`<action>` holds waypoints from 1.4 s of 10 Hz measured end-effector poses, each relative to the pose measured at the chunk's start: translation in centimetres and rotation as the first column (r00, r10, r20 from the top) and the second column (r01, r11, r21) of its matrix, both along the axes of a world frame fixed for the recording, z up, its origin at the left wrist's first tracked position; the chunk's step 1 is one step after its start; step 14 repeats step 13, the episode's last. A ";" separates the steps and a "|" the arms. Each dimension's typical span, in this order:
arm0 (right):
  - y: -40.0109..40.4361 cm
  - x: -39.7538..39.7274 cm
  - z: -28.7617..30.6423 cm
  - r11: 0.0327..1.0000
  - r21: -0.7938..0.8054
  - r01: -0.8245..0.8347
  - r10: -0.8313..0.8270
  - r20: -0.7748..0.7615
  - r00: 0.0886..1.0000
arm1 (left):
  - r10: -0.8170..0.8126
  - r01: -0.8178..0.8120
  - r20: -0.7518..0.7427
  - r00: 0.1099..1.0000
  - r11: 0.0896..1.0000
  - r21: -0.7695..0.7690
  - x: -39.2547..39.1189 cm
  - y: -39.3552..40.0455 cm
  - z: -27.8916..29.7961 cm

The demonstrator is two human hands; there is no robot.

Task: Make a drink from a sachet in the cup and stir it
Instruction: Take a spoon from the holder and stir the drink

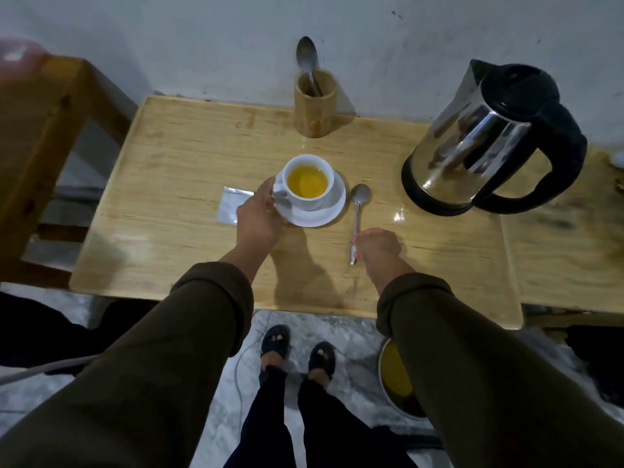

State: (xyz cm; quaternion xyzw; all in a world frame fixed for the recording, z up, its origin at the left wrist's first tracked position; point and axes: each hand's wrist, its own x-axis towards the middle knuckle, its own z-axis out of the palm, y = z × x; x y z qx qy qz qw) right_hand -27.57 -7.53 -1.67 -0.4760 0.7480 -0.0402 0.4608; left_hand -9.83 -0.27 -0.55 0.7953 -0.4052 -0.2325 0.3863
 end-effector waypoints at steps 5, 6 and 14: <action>-0.5 -0.3 0.0 0.998 0.047 -0.034 0.043 -0.203 0.978 | 0.050 -0.048 -0.016 0.999 0.990 0.136 -0.6 -0.3 0.0; -0.6 -0.5 0.1 0.999 0.046 -0.001 0.009 -0.180 0.984 | 0.061 -0.054 -0.038 0.997 0.986 0.159 -0.6 -0.3 -0.1; 12.3 -4.5 6.6 0.953 -0.112 -0.281 0.300 0.231 0.926 | -0.010 0.069 -0.314 0.949 0.982 0.176 -1.0 13.5 1.8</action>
